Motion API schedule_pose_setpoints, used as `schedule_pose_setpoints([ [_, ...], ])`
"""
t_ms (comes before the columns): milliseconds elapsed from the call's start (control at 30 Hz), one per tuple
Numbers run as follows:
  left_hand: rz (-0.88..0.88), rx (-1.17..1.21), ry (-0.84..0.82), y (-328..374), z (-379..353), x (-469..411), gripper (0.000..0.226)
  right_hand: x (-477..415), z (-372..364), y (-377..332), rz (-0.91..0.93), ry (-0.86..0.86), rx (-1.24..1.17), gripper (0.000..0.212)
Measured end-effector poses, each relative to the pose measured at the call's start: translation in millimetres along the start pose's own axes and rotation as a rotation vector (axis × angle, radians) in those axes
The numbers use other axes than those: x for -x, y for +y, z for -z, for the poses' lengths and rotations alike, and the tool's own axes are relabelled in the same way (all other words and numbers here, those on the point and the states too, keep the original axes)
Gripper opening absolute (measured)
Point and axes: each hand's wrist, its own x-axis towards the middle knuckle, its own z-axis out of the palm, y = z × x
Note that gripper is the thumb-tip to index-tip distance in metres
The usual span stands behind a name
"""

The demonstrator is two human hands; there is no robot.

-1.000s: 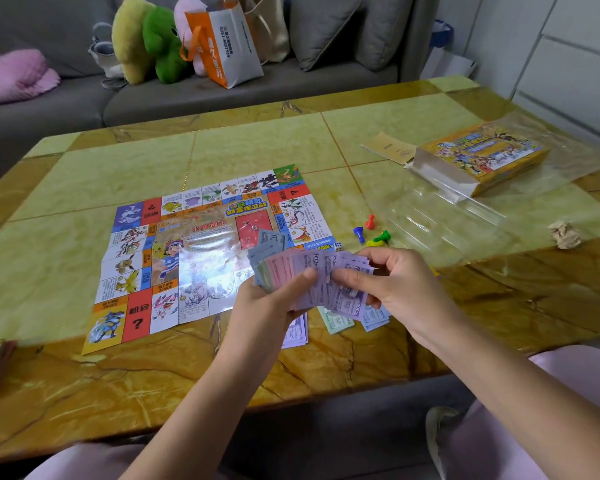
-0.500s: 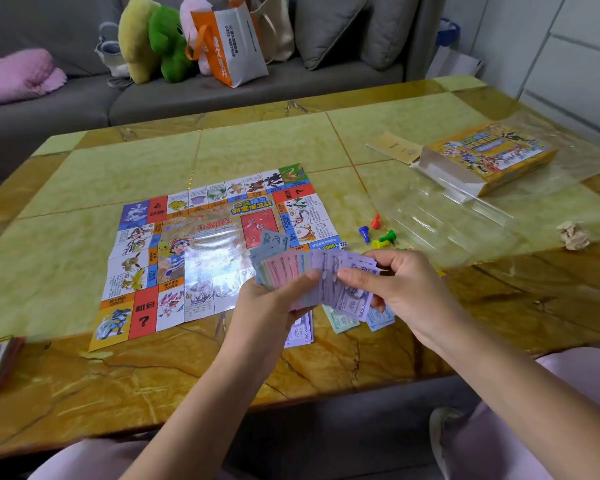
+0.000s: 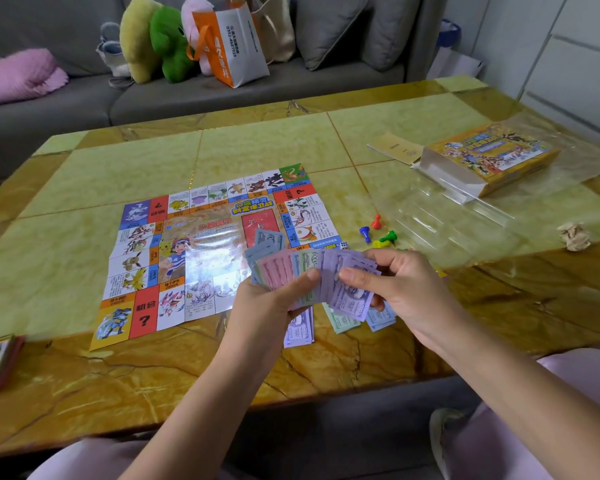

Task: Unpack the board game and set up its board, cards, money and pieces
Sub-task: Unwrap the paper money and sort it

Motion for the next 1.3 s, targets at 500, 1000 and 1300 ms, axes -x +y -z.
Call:
schedule_pose_setpoints([
  [500, 0.025, 0.112, 0.216, 23.4, 42.3, -4.5, 0.020, -1.9, -4.9, 0.1, -0.073, -0.189, 0.034, 0.025],
  [1000, 0.153, -0.075, 0.157, 23.7, 73.6, -3.4, 0.032, -34.1, -53.4, -3.6, -0.187, -0.333, 0.750, 0.029],
  [1300, 0.322, -0.414, 0.121, 16.1, 82.3, -3.2, 0.021, -31.5, -59.4, -1.7, -0.015, -0.144, 0.949, 0.035],
])
